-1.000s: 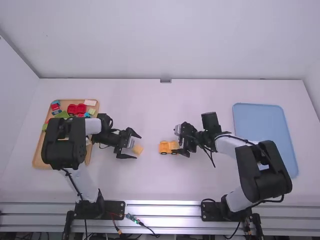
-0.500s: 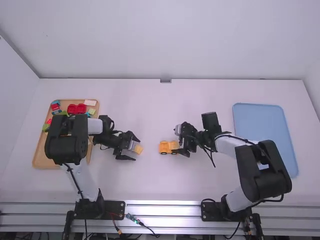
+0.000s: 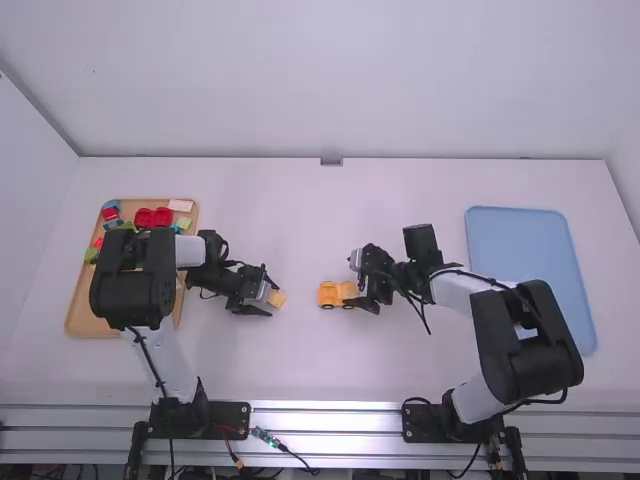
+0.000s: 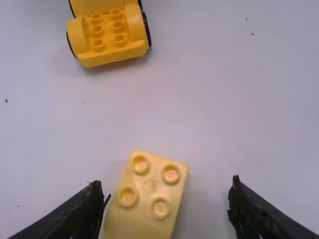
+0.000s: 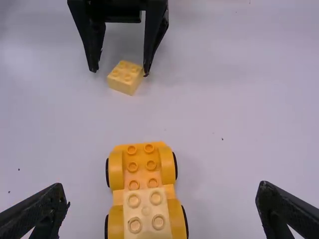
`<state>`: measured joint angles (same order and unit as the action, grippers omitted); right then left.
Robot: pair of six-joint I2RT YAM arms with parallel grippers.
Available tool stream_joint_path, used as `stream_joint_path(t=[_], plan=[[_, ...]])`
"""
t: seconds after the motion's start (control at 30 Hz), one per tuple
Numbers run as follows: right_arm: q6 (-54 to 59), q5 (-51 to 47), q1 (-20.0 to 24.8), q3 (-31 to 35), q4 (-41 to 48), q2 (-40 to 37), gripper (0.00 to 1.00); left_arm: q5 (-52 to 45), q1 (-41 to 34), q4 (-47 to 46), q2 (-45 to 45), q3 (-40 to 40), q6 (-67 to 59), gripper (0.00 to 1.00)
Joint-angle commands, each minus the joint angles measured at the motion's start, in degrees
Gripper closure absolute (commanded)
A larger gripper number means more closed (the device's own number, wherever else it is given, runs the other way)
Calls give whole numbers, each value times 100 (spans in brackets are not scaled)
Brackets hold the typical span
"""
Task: Assemble lego blocks to make yellow taxi
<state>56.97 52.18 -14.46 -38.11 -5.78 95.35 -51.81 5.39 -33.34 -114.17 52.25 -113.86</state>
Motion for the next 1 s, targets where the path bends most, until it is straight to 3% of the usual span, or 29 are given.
stream_joint_path(t=[0.0,0.3,0.7,0.83,0.97], plan=[[-11,98,-4,57,15,22,1,-103,-55,2,-61,-26,-101,36],[-13,98,-13,59,15,22,1,-120,-155,846,-61,-275,785,32],[-13,98,-7,59,20,22,1,-4,-304,837,-61,-262,802,45],[-15,94,-9,59,22,22,1,72,-304,656,-61,-181,802,34],[-13,96,-7,59,20,22,1,116,-229,258,-61,76,782,34]])
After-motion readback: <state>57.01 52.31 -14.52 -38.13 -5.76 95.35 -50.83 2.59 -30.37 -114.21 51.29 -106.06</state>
